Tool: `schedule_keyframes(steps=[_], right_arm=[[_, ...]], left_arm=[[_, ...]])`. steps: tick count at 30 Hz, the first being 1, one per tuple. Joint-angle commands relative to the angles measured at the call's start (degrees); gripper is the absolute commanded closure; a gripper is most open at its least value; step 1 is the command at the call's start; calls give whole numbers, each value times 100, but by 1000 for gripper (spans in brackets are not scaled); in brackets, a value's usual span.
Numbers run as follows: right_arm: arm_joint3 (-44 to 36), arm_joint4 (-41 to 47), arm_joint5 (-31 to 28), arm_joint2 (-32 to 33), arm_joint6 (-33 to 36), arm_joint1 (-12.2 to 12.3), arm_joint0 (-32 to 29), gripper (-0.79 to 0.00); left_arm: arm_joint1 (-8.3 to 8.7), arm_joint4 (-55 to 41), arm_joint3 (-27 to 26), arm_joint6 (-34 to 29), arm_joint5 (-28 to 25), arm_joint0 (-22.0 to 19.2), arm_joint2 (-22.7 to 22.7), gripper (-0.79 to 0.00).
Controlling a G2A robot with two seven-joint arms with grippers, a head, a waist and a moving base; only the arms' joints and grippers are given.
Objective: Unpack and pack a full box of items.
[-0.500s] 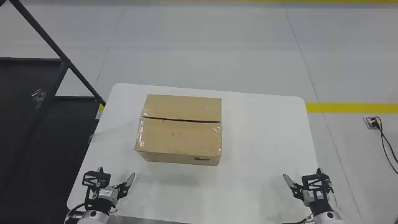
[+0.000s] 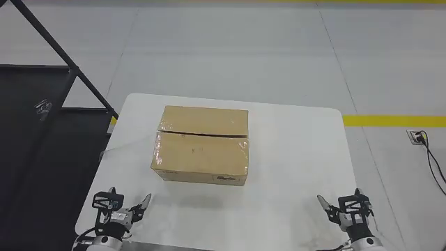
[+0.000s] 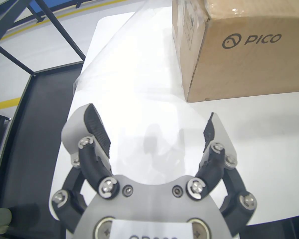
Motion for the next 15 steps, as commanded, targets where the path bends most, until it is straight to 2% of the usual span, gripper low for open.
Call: schedule_keyframes(steps=[1, 11, 13, 15], right_arm=[[-76, -8, -69, -48, -137, -5, 5, -785], [-975, -496, -145, -495, -274, -53, 27, -785], [-1236, -549, 2, -580, -330, -73, 94, -785], [-1432, -517, 267, -710, -289, -107, 143, -785]], left_arm=[[-1, 6, -7, 33, -7, -39, -13, -785], [-7, -800, -167, 859, -347, -113, -670, -785], [-42, -1457, -185, 988, -248, -170, -800, -785], [-62, -2007, -242, 777, -163, -233, -914, -785]])
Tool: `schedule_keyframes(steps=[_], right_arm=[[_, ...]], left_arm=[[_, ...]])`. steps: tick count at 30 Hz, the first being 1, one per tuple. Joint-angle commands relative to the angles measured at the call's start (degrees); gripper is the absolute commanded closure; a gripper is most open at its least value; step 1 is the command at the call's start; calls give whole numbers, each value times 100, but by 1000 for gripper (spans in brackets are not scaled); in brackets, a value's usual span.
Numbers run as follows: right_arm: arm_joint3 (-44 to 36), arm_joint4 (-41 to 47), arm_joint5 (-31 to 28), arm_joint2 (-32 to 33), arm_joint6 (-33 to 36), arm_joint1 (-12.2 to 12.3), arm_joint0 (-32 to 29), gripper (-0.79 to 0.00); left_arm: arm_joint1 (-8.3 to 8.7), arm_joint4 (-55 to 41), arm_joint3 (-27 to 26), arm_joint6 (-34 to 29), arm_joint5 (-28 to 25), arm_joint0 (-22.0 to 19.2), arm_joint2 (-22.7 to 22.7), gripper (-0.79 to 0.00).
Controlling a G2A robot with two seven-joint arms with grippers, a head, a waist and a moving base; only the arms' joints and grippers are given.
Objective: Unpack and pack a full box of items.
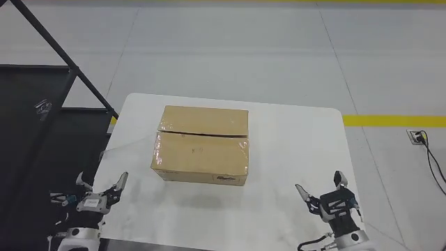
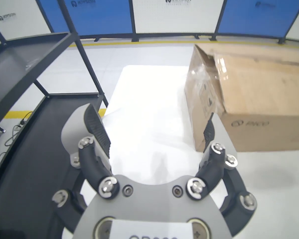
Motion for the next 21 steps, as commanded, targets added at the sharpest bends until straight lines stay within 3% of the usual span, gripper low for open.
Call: schedule_keyframes(steps=[1, 10, 13, 21], right_arm=[[-101, 28, 149, -70, 50, -17, 24, -785], [-104, 55, 143, -72, 42, -18, 28, -785], [-58, 465, 128, -46, -11, -45, 143, -785], [-162, 582, 192, -175, 1, -97, 383, -785]], left_arm=[[-8, -366, -32, -143, 49, -32, -57, -785], [-8, -362, -15, -166, 47, -37, -52, -785], [-6, -324, 157, -466, 123, -405, 10, -785], [-69, 780, 996, -350, 274, -1371, 1002, -785]])
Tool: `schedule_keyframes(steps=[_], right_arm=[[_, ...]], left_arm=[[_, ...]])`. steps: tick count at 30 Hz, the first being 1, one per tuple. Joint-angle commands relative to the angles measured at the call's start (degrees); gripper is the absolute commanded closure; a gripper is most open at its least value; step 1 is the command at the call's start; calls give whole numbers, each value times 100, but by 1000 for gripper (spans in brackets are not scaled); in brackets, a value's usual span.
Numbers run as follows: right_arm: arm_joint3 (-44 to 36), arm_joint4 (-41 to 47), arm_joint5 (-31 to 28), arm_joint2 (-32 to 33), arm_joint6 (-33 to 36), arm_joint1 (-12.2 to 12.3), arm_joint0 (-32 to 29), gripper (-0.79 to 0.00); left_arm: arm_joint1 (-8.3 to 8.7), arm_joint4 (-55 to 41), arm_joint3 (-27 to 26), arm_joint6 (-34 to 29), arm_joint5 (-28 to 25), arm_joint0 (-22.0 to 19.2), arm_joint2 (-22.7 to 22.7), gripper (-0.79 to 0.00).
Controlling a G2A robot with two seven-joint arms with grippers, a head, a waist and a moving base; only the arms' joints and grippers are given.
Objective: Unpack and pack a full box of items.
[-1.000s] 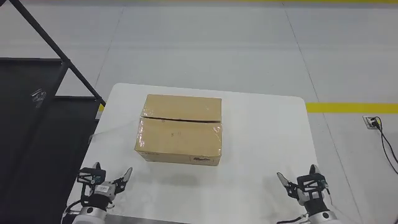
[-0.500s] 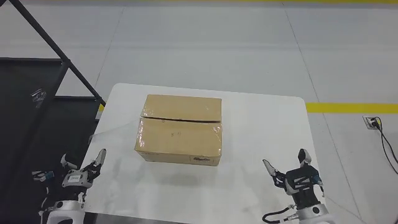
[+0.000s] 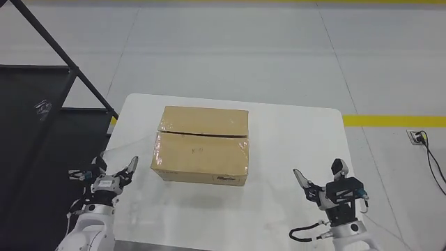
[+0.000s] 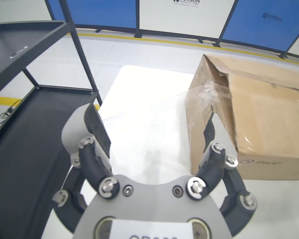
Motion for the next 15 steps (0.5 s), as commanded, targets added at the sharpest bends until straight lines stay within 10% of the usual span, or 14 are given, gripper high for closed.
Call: schedule_keyframes(steps=[1, 15], right_arm=[[-14, -42, 30, 8, -10, -6, -3, -785], [-50, -35, 164, 230, -73, -47, -241, -785]], left_arm=[[-27, 242, 236, 105, 57, -163, 263, -785], [-192, 86, 1122, -22, 501, -939, 841, -785]])
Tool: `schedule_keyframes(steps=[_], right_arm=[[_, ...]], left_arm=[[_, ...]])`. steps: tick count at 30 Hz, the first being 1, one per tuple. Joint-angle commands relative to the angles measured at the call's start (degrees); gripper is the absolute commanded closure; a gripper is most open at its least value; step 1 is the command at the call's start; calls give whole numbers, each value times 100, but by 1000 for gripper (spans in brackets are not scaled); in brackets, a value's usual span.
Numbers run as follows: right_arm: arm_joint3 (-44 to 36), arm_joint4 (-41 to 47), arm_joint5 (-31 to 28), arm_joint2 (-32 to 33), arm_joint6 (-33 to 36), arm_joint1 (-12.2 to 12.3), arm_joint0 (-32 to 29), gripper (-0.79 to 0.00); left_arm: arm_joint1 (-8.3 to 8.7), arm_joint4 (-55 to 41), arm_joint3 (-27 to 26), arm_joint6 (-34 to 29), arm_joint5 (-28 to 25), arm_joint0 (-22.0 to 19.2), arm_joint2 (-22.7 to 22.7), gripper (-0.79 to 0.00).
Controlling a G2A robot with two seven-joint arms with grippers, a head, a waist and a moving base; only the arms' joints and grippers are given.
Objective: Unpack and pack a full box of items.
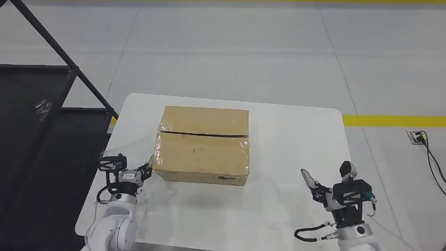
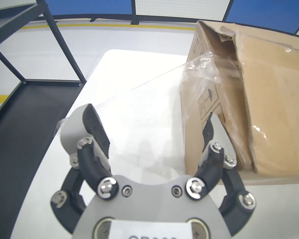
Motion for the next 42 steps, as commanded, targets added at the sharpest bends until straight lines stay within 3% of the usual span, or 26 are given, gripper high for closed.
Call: schedule_keyframes(steps=[1, 11, 24, 34, 42], right_arm=[[-15, -18, 14, 16, -6, -6, -33, -785], [-115, -40, 74, 134, -31, -35, -236, -785], [-93, -51, 53, 173, -44, -77, -355, -785], [-77, -161, -43, 73, 180, -106, -167, -785], [-75, -249, -102, 9, 338, -128, 11, -785]], left_arm=[[-16, -4, 130, -8, 33, -131, 32, -785], [-113, 46, 662, -15, 131, -712, 322, -785], [-179, 209, 883, -8, 110, -960, 457, -785], [-121, 404, 814, 143, -6, -496, 103, -785], [25, 165, 11, 81, -479, 82, -869, -785]])
